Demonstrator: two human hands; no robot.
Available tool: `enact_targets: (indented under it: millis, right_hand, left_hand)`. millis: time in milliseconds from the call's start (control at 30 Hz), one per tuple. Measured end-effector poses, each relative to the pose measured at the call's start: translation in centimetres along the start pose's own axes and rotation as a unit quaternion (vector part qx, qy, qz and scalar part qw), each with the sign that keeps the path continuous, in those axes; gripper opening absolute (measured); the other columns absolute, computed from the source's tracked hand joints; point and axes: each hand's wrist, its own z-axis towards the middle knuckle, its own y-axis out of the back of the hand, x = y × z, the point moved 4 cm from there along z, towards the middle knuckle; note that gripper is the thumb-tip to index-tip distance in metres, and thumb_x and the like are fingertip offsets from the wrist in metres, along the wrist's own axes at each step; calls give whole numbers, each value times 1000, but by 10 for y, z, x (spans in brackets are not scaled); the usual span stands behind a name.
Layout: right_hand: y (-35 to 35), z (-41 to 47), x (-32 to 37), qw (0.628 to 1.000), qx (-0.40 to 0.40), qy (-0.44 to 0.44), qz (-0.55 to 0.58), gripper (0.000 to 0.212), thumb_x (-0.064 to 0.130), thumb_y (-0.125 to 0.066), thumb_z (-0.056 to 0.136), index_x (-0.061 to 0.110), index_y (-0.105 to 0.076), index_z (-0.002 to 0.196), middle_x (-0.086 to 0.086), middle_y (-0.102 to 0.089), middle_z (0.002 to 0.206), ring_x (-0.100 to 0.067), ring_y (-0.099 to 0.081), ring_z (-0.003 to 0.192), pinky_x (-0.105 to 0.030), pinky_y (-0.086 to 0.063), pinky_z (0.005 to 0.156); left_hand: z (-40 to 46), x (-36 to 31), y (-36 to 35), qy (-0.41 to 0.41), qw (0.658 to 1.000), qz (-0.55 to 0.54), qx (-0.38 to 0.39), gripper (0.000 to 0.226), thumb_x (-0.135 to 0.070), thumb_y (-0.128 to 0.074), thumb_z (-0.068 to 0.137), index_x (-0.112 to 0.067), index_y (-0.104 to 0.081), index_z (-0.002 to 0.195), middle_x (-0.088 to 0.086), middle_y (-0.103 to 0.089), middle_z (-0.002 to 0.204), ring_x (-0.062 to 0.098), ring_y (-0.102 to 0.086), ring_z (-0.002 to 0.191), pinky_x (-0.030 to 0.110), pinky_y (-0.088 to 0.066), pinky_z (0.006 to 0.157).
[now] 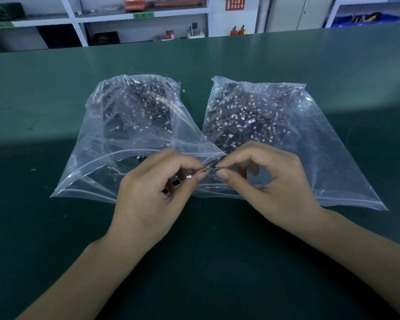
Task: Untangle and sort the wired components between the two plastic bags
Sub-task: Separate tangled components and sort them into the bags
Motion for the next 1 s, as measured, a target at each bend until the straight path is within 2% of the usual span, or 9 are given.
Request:
enact_targets:
  millis: [133, 233, 333, 433, 500, 867, 1000]
  right_hand:
    - [1, 1, 2, 1000, -3, 13, -2, 4, 11, -81, 94, 10, -79, 97, 2, -72, 87, -17, -64, 74, -19, -46, 71]
    - [1, 1, 2, 1000, -9, 10, -5, 3, 11, -80, 94, 9, -78, 96, 2, -72, 88, -17, -63, 73, -22, -47, 70]
    - [1, 0, 2, 1000, -9, 6, -5, 4, 12, -80, 95, 10, -77, 96, 4, -73, 89, -17, -63, 73, -26, -48, 69]
    - [1, 0, 0, 1000, -5, 0, -9, 6, 15, -79, 96, 10, -76, 95, 4, -71, 88, -19, -64, 74, -35, -48, 68]
    - [1, 0, 0, 1000, -4, -1, -8, 7, 15, -79, 96, 10, -76, 94, 5, -71, 88, -19, -64, 74, -37, -48, 68]
    - [-1, -1, -1, 1000, 4, -8, -4, 6, 15, -77, 96, 10, -74, 95, 10, -68, 89, -15, -61, 74, -35, -48, 68]
    - [-2, 0, 0, 1000, 12, -1, -6, 6, 15, -76, 97, 10, -73, 96, 20, -65, 90, -13, -61, 74, -26, -47, 70]
  left_hand:
    - [0, -4, 0, -7, 1000, -16, 4, 3, -18, -77, 97, -18, -78, 99, -11, -69, 94, 18, -69, 87, 32, -52, 67]
    - [0, -5, 1, 22, 999, -43, -14, 5, -24, -76, 97, -24, -73, 101, -14, -70, 95, 14, -70, 88, 20, -52, 70]
    - [1, -5, 1, 29, 998, -50, -14, 7, -20, -77, 96, -20, -71, 96, -14, -67, 92, 11, -68, 86, 14, -46, 70]
    - [1, -6, 1, 17, 999, -39, -9, 5, -17, -76, 96, -18, -71, 94, -14, -65, 91, 10, -66, 85, 13, -45, 71]
    - [0, -6, 1, 17, 999, -41, -11, 6, -17, -76, 96, -20, -70, 96, -15, -66, 92, 9, -66, 85, 12, -46, 70]
    - [0, -8, 0, 8, 999, -32, 2, 8, -13, -74, 96, -20, -72, 98, -14, -65, 94, 13, -68, 89, 16, -48, 69]
    - [1, -8, 0, -4, 1000, -20, 2, 9, -12, -74, 95, -20, -72, 99, -15, -65, 95, 12, -68, 90, 20, -50, 70]
